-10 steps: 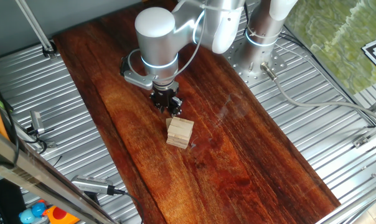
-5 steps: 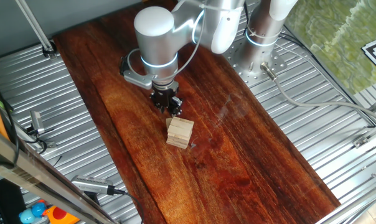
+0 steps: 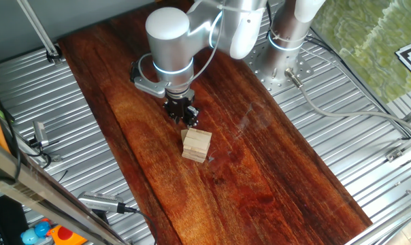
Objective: Play Jenga
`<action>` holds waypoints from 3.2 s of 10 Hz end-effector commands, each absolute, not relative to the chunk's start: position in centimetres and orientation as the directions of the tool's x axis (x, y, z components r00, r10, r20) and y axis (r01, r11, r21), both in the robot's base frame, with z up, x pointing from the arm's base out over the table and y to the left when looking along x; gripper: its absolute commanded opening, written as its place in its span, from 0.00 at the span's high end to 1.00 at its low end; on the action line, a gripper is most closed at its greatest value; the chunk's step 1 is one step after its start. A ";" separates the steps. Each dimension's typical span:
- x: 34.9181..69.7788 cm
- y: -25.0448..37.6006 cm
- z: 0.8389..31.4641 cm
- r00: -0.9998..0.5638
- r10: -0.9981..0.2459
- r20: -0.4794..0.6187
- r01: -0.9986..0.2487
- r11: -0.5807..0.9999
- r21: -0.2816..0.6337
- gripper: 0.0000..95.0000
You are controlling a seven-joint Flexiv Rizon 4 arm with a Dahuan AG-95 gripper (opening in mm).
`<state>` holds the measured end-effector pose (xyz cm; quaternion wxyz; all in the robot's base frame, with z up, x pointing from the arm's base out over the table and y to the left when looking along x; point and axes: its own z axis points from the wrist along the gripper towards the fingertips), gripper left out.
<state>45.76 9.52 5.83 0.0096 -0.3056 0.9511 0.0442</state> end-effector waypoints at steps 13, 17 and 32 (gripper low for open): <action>45.9 9.1 6.0 -0.807 -0.588 -0.046 -0.590 0.804 0.072 0.60; 45.9 9.2 5.9 -0.811 -0.583 -0.052 -0.585 0.808 0.073 0.60; 46.7 9.1 6.0 -0.808 -0.587 -0.051 -0.589 0.805 0.070 0.60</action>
